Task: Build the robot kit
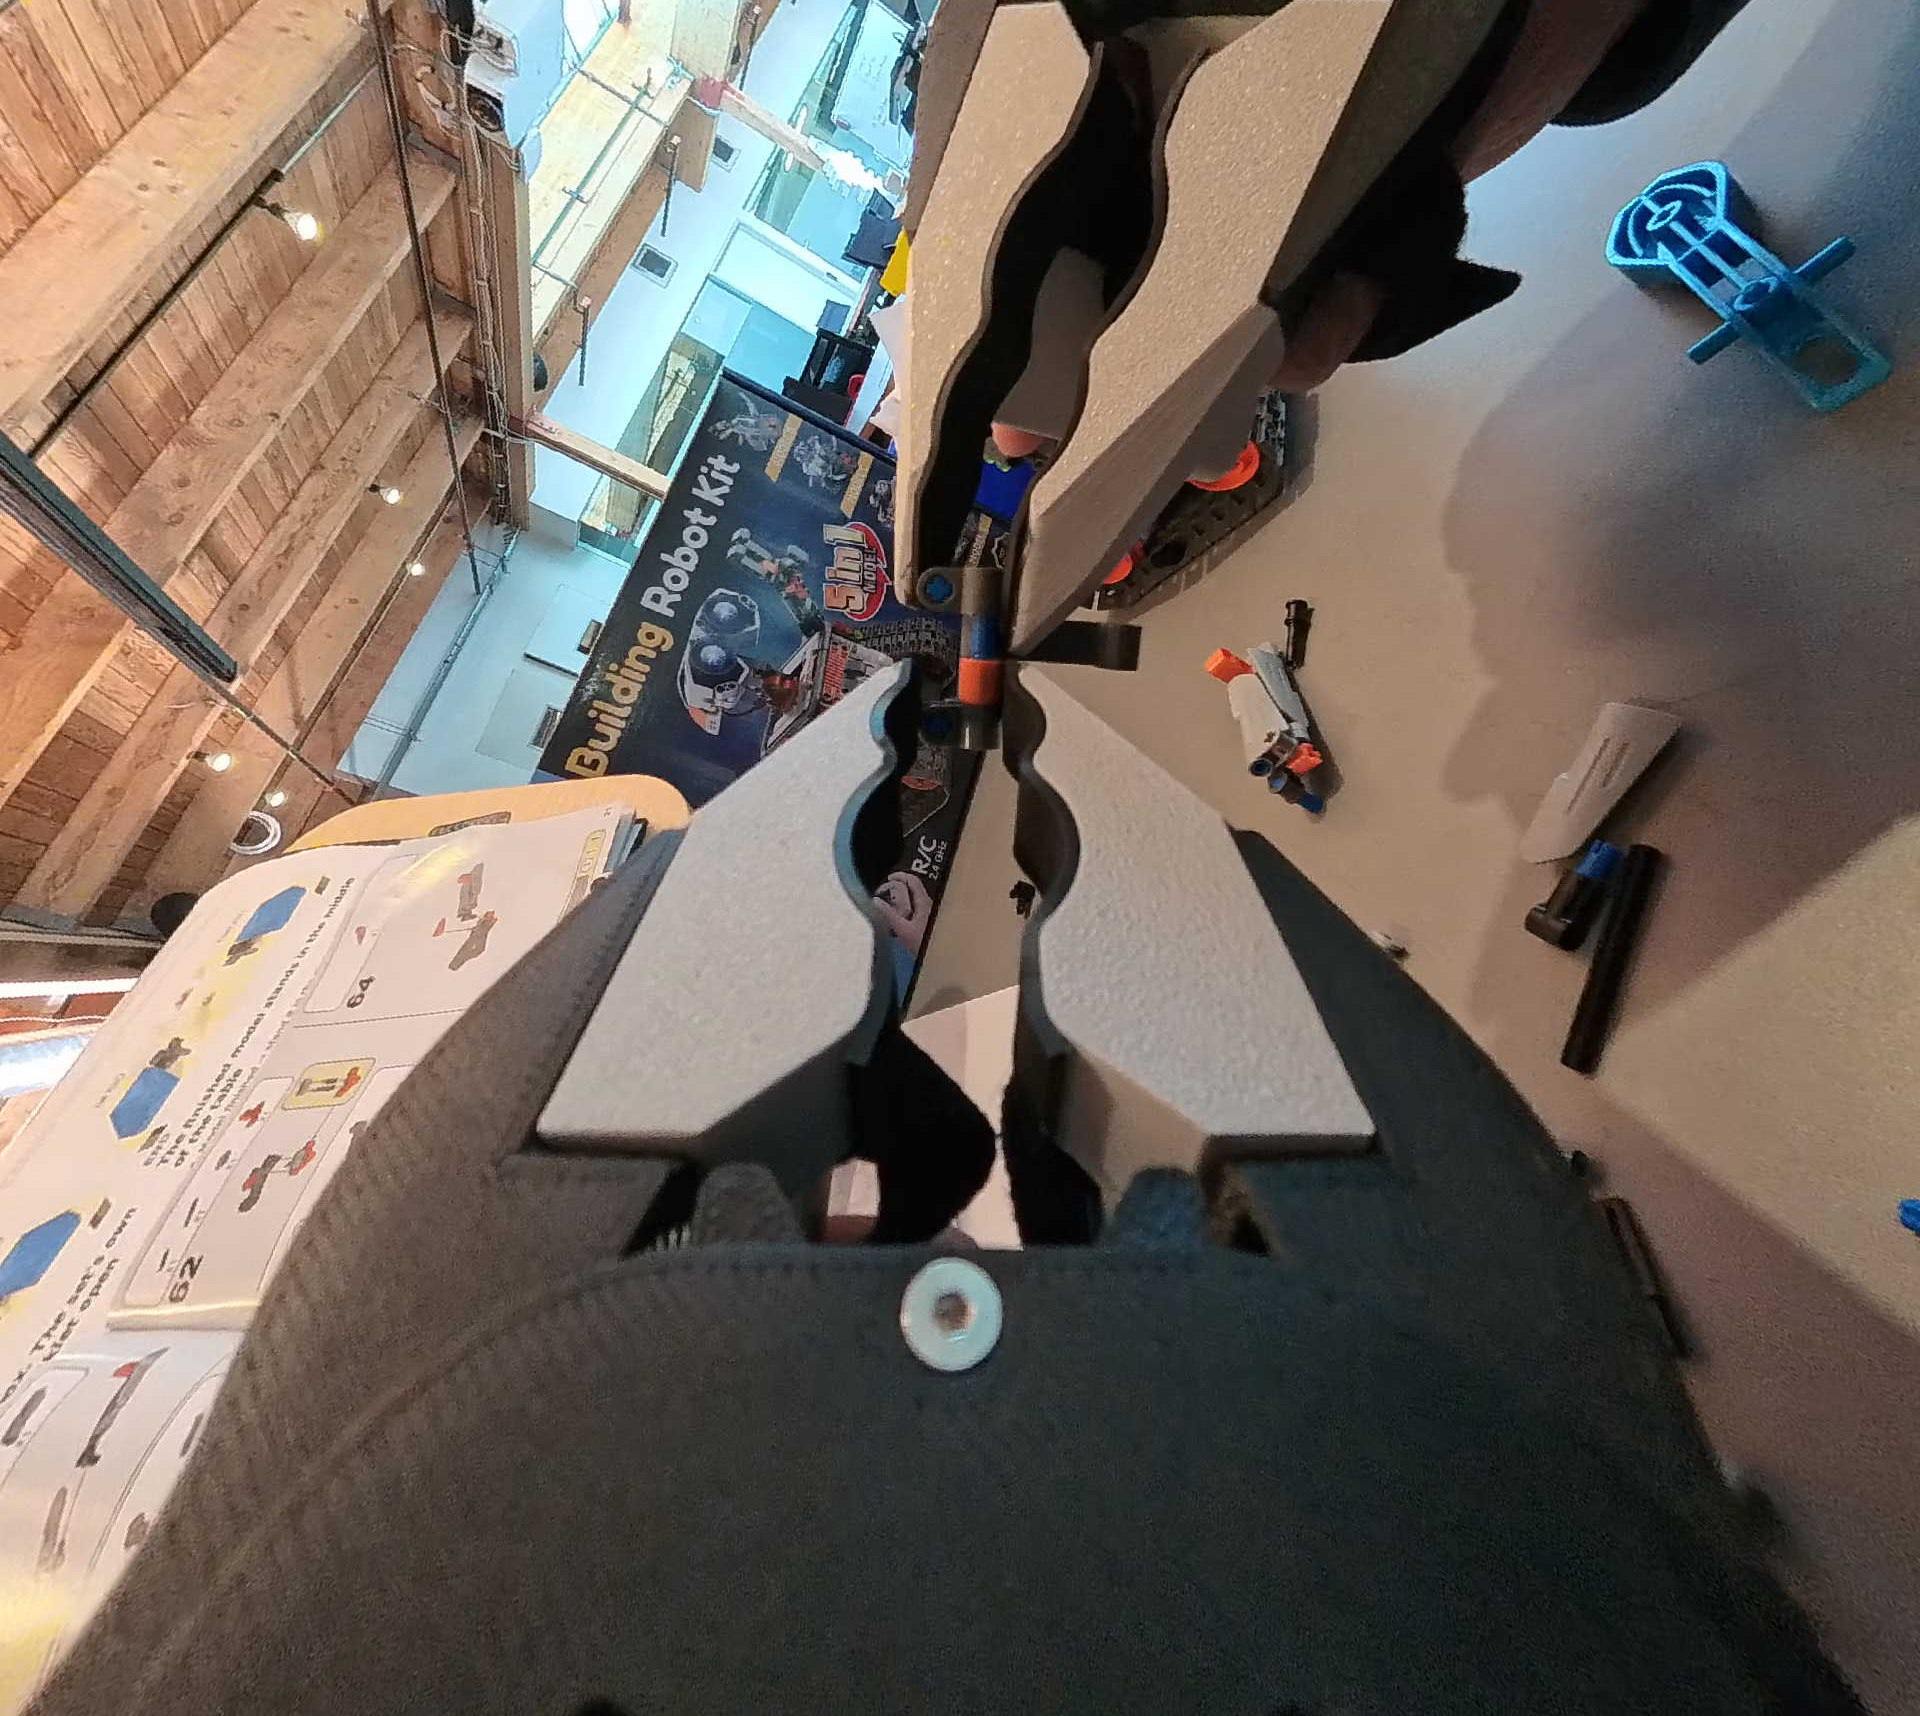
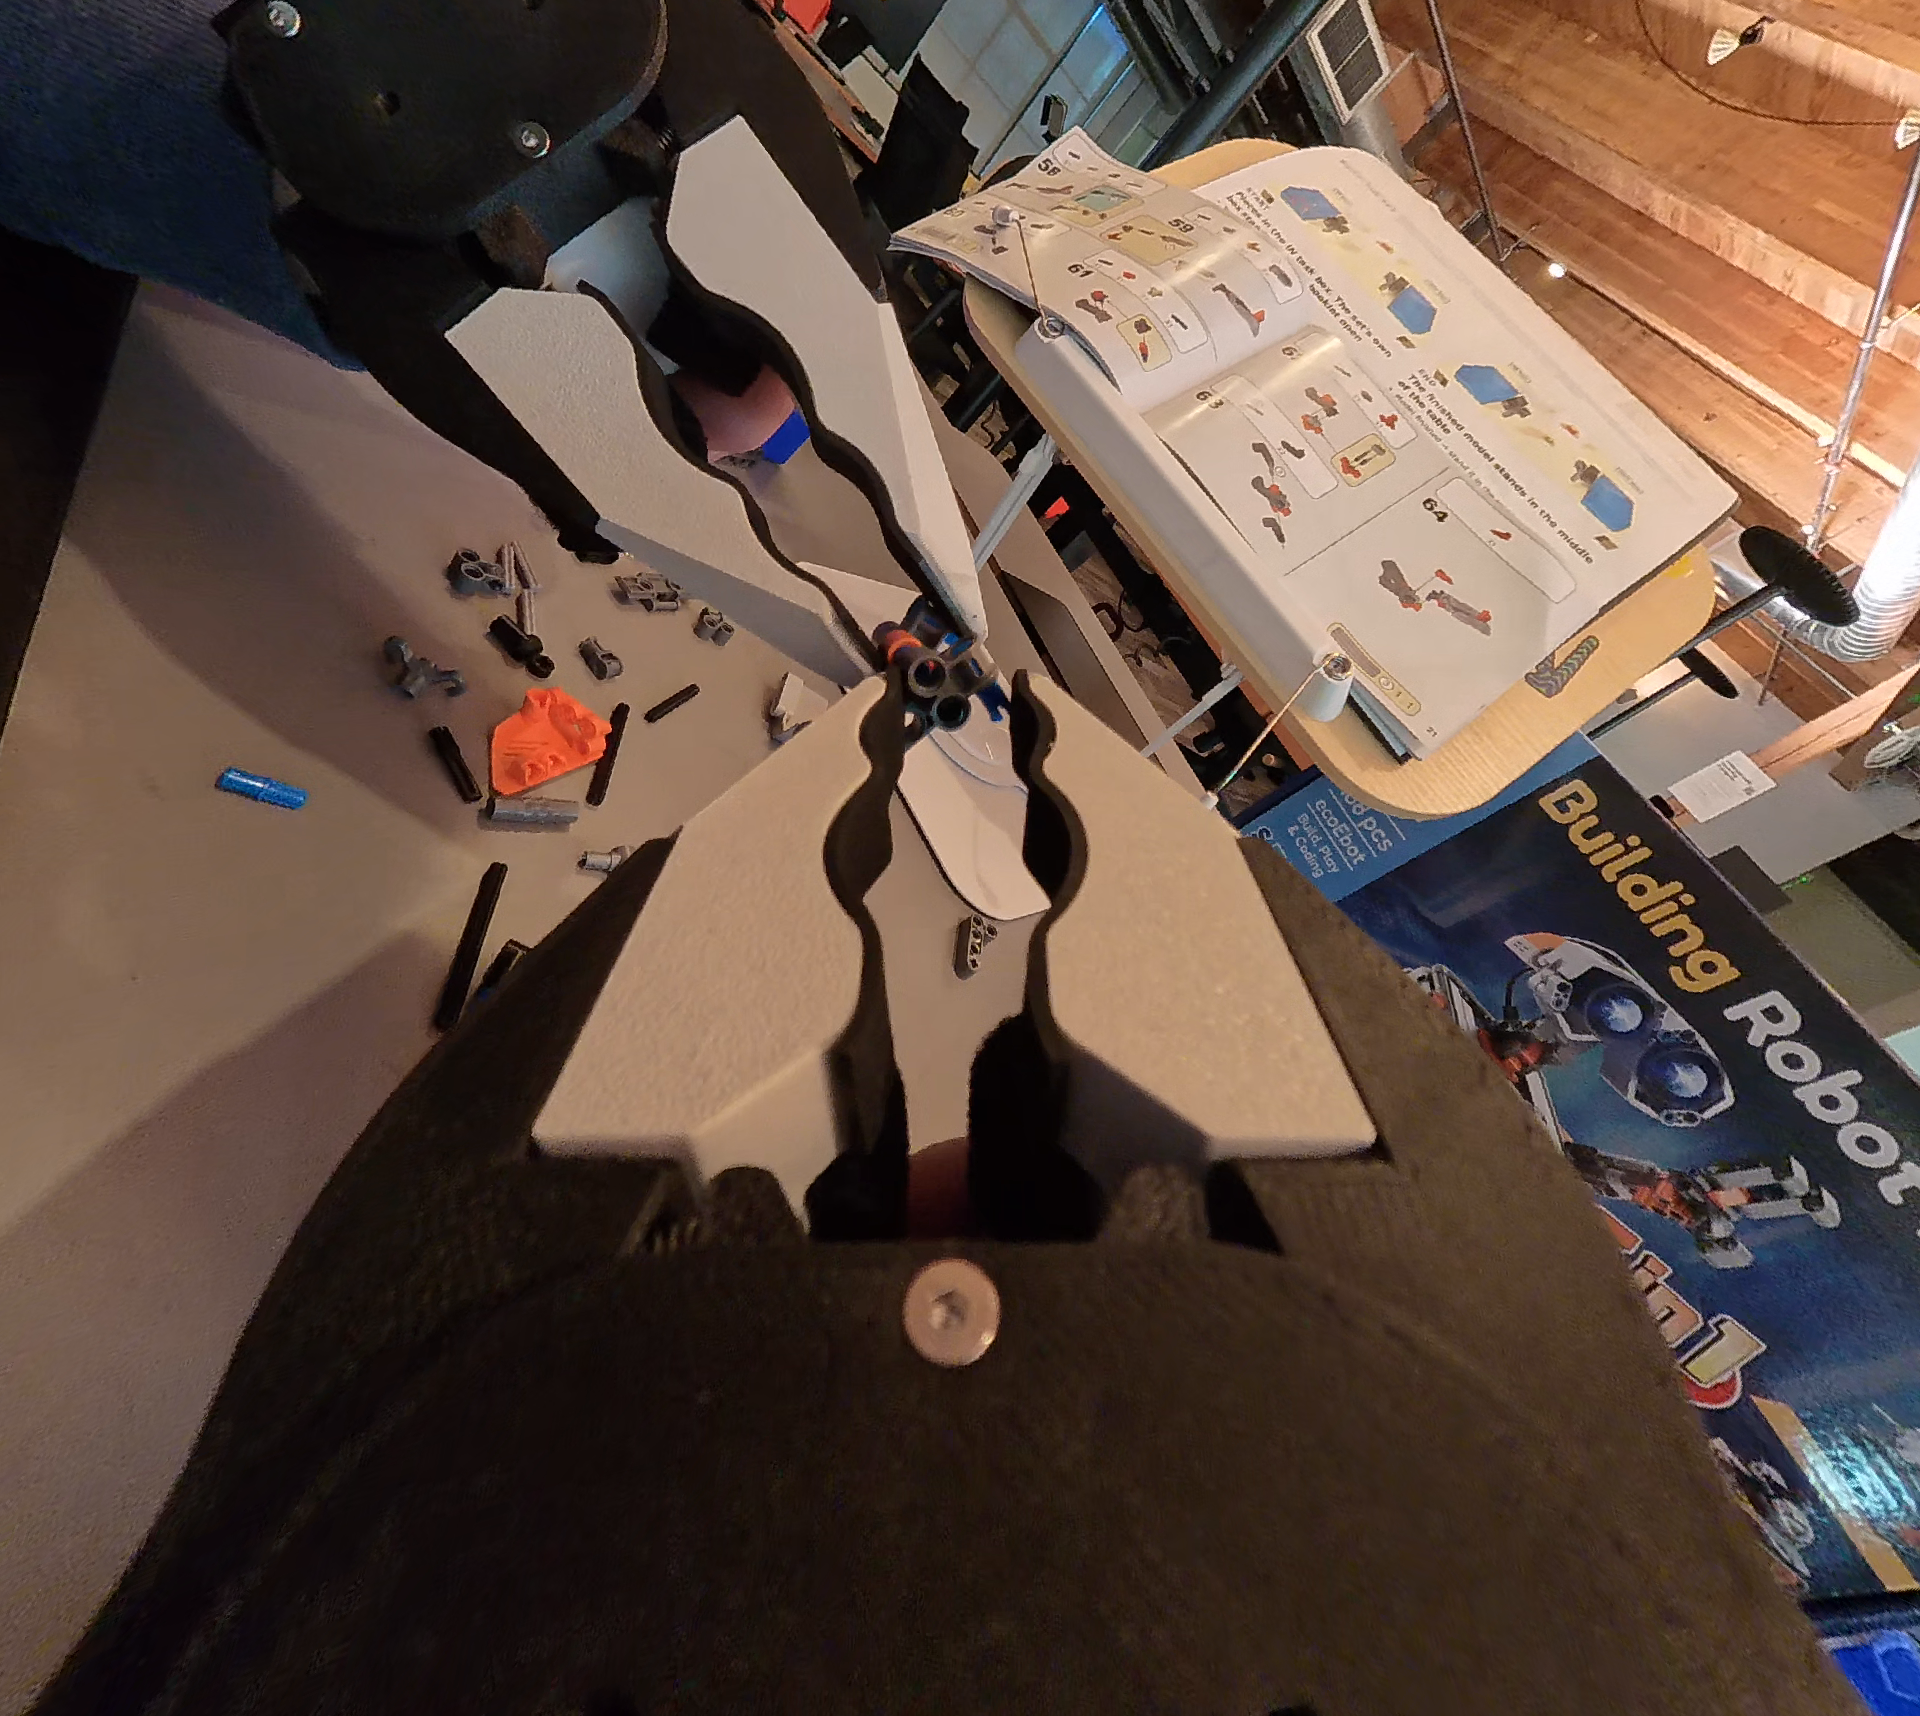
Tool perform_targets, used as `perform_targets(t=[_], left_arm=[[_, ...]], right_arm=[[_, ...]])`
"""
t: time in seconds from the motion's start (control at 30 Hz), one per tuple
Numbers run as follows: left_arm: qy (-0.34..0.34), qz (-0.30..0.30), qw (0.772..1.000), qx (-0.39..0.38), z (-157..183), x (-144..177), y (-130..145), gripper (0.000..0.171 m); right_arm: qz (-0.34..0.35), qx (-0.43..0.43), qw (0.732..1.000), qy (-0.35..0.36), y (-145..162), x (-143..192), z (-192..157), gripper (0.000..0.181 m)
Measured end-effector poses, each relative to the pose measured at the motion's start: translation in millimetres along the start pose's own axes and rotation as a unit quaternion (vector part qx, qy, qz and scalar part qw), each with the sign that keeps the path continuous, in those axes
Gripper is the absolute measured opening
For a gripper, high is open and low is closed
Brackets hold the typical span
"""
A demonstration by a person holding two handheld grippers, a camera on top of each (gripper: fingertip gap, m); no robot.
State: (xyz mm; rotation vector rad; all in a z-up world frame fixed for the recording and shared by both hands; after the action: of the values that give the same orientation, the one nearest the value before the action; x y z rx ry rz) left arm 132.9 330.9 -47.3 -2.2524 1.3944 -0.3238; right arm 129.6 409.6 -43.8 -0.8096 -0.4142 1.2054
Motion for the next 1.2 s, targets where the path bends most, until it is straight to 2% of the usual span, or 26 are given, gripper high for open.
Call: perform_targets(t=[0.27, 0.43, 0.6, 0.8, 1.03, 1.2], left_arm=[[-0.007, 0.002, 1.000, 0.008, -2, 0, 1, 0.013], [-0.003, 0.000, 0.999, 0.032, -3, 1, 2, 0.013], [-0.006, 0.022, 0.995, 0.098, -11, 6, 8, 0.012], [0.005, 0.068, 0.985, 0.161, -14, 10, 5, 0.013], [0.029, 0.110, 0.962, 0.250, -16, 13, 1, 0.013], [0.061, 0.141, 0.911, 0.384, -18, 13, 5, 0.013]], right_arm=[[0.001, -0.023, 1.000, 0.006, -1, -2, 2, 0.018], [0.013, -0.066, 0.998, 0.006, -1, -1, 5, 0.020], [0.028, -0.117, 0.992, 0.021, -2, 5, 19, 0.028], [0.031, -0.145, 0.989, -0.009, 1, 6, 15, 0.030], [0.048, -0.163, 0.985, -0.026, -5, 7, 13, 0.029], [0.061, -0.195, 0.978, -0.036, -7, 6, 11, 0.027]])
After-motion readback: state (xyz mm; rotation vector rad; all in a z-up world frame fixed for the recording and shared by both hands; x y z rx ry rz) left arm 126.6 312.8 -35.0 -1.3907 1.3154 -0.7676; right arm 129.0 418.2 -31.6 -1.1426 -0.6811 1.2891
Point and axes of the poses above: each gripper's, where its closed fingertips meet, x back along the fingers, y out of its underside, z = x × y across the jaws, the point moved 5 cm from there along x, back along the fingers, and after that the axes turned 14 degrees about z, right-handed, at the moved point
